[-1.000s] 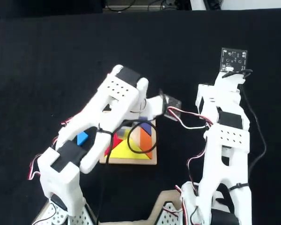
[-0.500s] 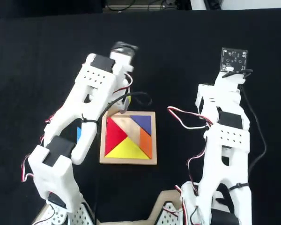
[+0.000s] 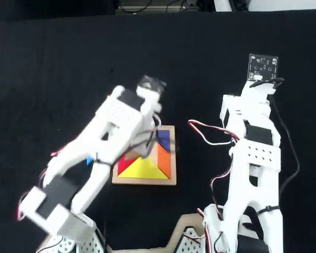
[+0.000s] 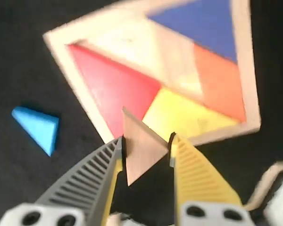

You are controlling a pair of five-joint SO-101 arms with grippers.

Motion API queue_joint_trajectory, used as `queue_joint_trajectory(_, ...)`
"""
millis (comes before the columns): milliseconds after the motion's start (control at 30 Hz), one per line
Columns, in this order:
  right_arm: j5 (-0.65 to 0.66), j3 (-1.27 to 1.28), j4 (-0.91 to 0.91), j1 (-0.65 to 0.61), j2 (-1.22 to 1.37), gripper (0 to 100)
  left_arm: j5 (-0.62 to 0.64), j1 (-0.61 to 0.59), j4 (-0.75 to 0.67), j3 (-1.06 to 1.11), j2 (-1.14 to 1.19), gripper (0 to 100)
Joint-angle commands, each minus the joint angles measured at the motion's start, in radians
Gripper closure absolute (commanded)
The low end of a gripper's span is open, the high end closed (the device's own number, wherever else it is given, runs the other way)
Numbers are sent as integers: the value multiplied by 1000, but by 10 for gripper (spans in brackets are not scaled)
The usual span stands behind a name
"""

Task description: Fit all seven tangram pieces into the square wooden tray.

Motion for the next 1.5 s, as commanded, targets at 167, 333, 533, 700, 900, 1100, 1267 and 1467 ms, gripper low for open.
queue_joint_trajectory(167,-8,-4,-20,14,-33,988,-842,-110,-198,292,-345,841)
queue_joint_trajectory(333,-8,-4,-21,14,-31,988,-1209,-127,-161,344,-310,841)
queue_joint_trajectory(533,-8,-4,-21,14,-31,988,-1378,-28,-58,263,-181,841)
queue_joint_trajectory(700,-8,22,-72,14,-31,988,-1419,-7,-58,168,-51,839)
queue_joint_trajectory(900,20,27,-81,11,-31,988,-1390,-27,-51,51,75,835)
queue_joint_trajectory(1100,23,27,-83,8,-31,988,-1320,-31,-51,2,117,710)
queue_joint_trajectory(1267,26,27,-83,8,-31,988,-1320,-33,-51,-10,109,713)
queue_joint_trajectory(1467,26,27,-78,6,-31,988,-1203,-150,146,-275,21,716)
